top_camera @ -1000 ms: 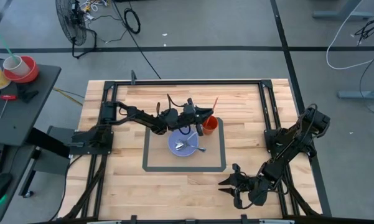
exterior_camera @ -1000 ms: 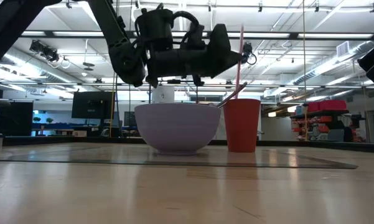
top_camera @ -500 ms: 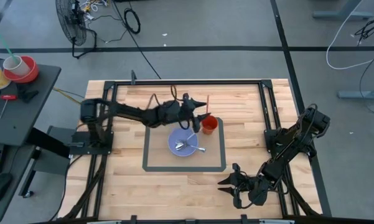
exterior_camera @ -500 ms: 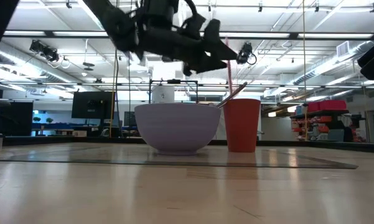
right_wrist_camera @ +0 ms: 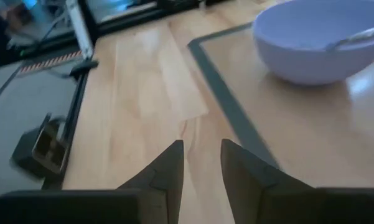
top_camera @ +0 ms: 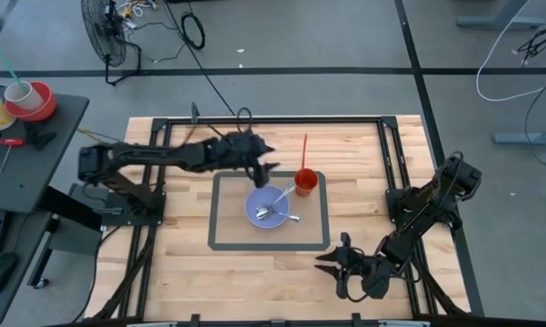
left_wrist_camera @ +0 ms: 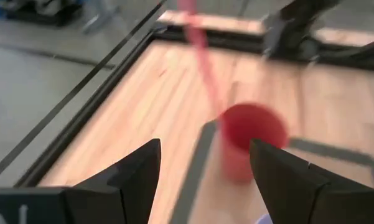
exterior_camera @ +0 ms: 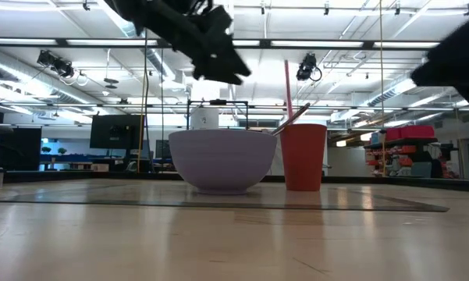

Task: Pick & Place Utensil
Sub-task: Return to Home Position

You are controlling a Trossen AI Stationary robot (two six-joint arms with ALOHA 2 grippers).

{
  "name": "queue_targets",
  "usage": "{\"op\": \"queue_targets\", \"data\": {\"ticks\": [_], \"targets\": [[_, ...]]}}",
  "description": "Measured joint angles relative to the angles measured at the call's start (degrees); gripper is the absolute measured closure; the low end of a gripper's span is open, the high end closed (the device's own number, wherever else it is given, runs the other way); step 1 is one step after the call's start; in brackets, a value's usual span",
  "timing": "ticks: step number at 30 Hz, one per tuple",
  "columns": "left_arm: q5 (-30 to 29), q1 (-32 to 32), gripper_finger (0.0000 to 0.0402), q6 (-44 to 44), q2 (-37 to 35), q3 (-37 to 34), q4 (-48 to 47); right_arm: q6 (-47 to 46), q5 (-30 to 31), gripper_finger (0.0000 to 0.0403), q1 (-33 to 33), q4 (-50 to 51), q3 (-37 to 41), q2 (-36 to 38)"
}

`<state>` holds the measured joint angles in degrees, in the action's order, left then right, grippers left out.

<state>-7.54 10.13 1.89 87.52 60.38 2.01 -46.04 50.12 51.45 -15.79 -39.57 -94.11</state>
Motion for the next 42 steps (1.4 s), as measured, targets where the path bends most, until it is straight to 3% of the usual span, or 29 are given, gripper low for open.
{"op": "queue_targets", "data": {"ticks": [3, 6, 14, 19, 24, 31, 37, 42], "targets": [[-0.4, 1.6, 0.0154, 0.0, -4.2, 0.0, -8.0, 1.0, -0.3, 0.0295, -1.5, -1.4, 0.0, 0.0], [-0.1, 2.3, 0.0154, 0.0, -7.6, -1.8, -9.5, 3.2, -5.3, 0.0295, -3.8, -1.7, 0.0, 0.0], [1.6, 2.3, 0.0154, 1.2, -16.4, -21.4, 11.0, 16.0, -19.2, 0.0295, -12.8, -4.5, 0.0, 2.3], [3.3, 2.8, 0.0154, 1.3, -22.1, -29.1, 19.1, 26.1, -23.1, 0.0295, -18.1, -5.5, 0.0, 7.3], [3.9, 4.6, 0.0154, -1.0, -30.3, -33.4, 18.4, 35.5, -23.2, 0.0295, -22.6, -5.9, 0.0, 13.4], [10.2, 10.0, 0.0154, -0.7, -45.1, -40.2, 16.9, 42.4, -24.6, 0.0295, -28.1, -3.5, 0.0, 19.6], [16.2, 11.7, 0.0154, 2.9, -54.2, -43.9, 14.8, 45.0, -35.0, 0.0295, -34.2, -4.2, 0.0, 20.2], [14.0, 9.8, 0.0164, 5.8, -62.6, -43.9, 5.0, 48.3, -40.6, 0.0295, -37.3, -1.9, 0.0, 23.3]]}}
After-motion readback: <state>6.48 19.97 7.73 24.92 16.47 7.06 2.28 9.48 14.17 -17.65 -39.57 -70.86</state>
